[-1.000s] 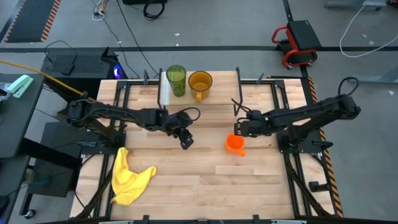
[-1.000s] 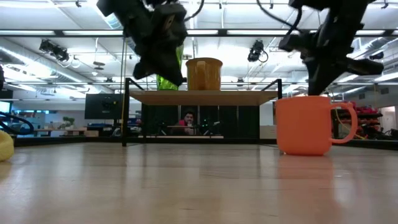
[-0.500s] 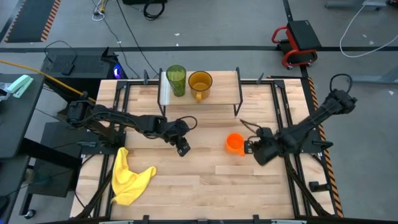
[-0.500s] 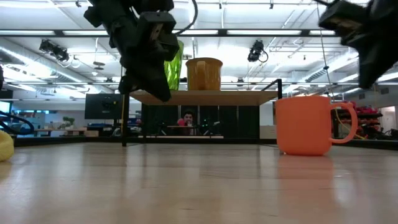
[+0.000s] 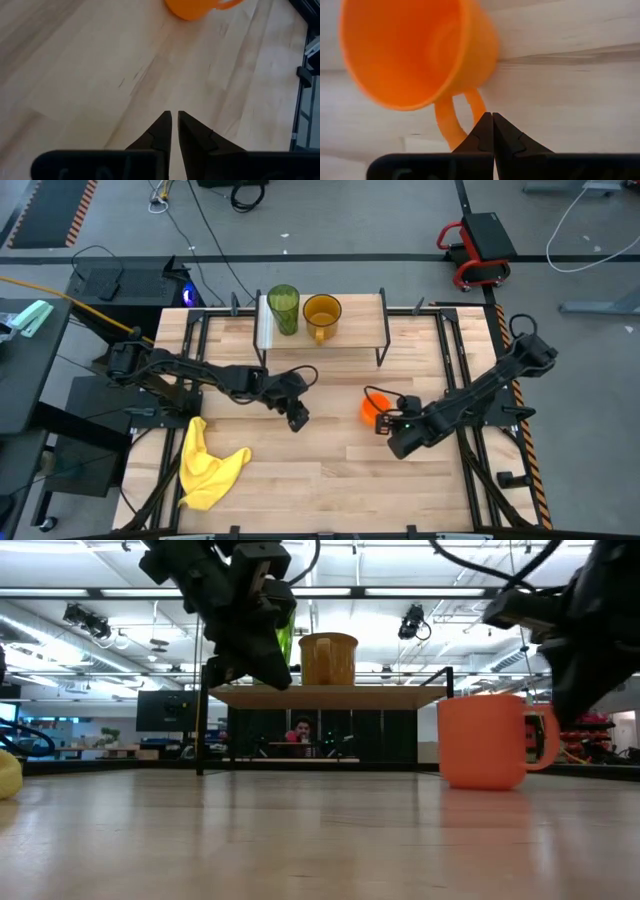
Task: Stack small to large cups/mugs on shelf
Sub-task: Put the orange mug on the shelf
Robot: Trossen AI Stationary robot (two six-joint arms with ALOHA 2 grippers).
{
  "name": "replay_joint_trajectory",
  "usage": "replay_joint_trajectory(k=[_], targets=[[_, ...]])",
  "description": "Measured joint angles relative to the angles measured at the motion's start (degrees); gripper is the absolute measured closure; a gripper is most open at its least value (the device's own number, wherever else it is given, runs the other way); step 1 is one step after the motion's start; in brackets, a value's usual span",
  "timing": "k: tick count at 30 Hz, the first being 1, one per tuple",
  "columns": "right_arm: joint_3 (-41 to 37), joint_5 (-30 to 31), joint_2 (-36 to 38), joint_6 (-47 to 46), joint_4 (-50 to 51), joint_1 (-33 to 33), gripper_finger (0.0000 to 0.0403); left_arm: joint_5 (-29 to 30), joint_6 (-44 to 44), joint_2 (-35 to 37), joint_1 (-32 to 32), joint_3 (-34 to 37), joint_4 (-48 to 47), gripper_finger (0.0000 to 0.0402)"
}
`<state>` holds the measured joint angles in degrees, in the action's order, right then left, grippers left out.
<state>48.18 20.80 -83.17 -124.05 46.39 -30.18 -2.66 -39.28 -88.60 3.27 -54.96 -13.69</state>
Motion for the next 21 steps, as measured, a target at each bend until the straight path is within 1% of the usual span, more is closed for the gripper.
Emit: replay_joint_trajectory(k=[10, 16, 21], targets=[[0.00, 1.61, -4.02, 8.40, -11.97, 4.17, 0.0402, -0.13, 0.05, 0.00, 0.17, 0.00, -0.35, 0.0372], [0.00, 1.65, -4.13, 9.84, -13.00, 4.27, 0.0402, -0.08, -0.09, -0.22, 0.17, 0.00, -0.12, 0.0366], [-0.02, 0.53, -1.82, 8.76, -10.83, 2.14, 0.0402, -0.16, -0.60, -3.33, 0.17, 0.00, 1.65, 0.0369]])
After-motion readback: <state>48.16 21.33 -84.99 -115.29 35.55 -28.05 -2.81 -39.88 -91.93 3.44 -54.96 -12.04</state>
